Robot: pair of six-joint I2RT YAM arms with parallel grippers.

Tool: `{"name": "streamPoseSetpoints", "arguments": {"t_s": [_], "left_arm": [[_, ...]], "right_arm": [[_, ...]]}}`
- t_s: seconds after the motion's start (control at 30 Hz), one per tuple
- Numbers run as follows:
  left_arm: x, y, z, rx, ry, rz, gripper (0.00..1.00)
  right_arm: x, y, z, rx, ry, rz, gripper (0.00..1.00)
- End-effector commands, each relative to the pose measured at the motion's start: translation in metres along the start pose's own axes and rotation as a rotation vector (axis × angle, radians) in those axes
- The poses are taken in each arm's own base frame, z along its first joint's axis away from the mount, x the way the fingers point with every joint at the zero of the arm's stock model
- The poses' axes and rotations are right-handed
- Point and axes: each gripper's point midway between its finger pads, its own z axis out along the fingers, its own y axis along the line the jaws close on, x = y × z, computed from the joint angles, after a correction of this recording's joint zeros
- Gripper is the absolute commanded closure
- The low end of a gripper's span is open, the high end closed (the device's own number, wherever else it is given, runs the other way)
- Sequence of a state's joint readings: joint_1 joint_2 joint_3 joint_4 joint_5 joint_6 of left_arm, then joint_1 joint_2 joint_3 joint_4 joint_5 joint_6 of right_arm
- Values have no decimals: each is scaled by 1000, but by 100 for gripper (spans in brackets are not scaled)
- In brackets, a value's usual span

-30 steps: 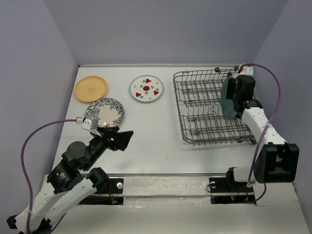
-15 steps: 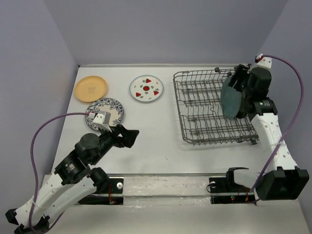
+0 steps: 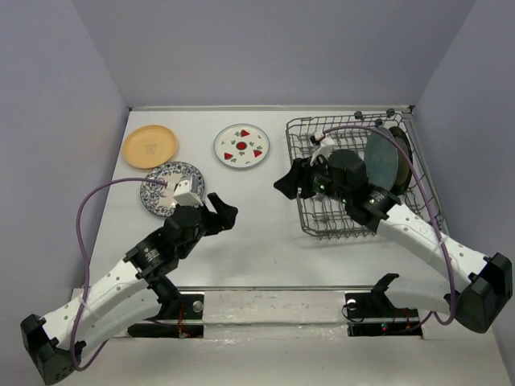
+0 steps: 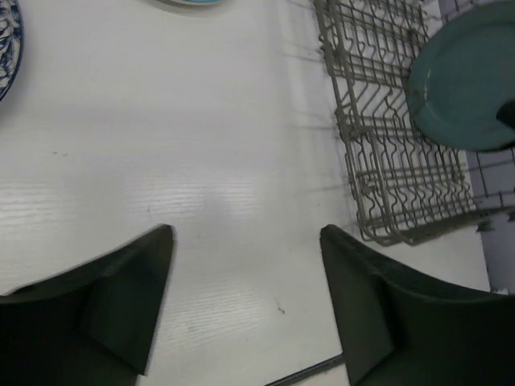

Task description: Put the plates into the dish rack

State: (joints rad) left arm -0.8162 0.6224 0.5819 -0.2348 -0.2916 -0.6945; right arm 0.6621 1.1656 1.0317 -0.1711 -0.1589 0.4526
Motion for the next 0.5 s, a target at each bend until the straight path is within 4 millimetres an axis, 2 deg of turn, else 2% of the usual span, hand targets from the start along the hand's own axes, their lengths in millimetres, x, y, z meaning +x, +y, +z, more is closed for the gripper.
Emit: {"name": "streamPoseSetpoints", "arguments": {"t_s": [0.0, 0.03, 0.07, 0.13, 0.17, 0.2, 0.23, 0.27, 0.33, 0.37, 0.47], "left_arm": [[-45, 20, 3, -101, -253, -239, 26], [-45, 27, 3, -123, -272, -253, 28], [-48, 39, 3, -163, -291, -283, 30], [-43, 60, 9, -228, -291, -303, 32], [-50, 82, 12, -292, -320, -332, 32], [-50, 94, 13, -321, -328, -352, 32], [-43, 108, 16, -343, -309, -373, 32], [-52, 133, 11, -411, -360, -420, 32], [-47, 156, 9, -462, -376, -474, 34], [-52, 170, 3, -497, -415, -510, 34], [-49, 191, 2, -540, -451, -565, 33]], "right_arm": [[16, 45, -11, -152, -22, -8, 38], [19, 49, -18, -171, -28, -10, 38], [32, 48, -20, -171, -7, -11, 38], [41, 47, -25, -177, 1, -15, 38], [44, 45, -31, -178, -4, -16, 38], [48, 44, -33, -180, -1, -17, 38], [50, 43, -35, -181, 0, -16, 38], [57, 43, -40, -191, 7, -15, 38], [62, 42, -45, -197, 10, -3, 38], [65, 41, -47, -204, 8, -1, 38], [71, 44, -51, -227, 16, -3, 38]]}}
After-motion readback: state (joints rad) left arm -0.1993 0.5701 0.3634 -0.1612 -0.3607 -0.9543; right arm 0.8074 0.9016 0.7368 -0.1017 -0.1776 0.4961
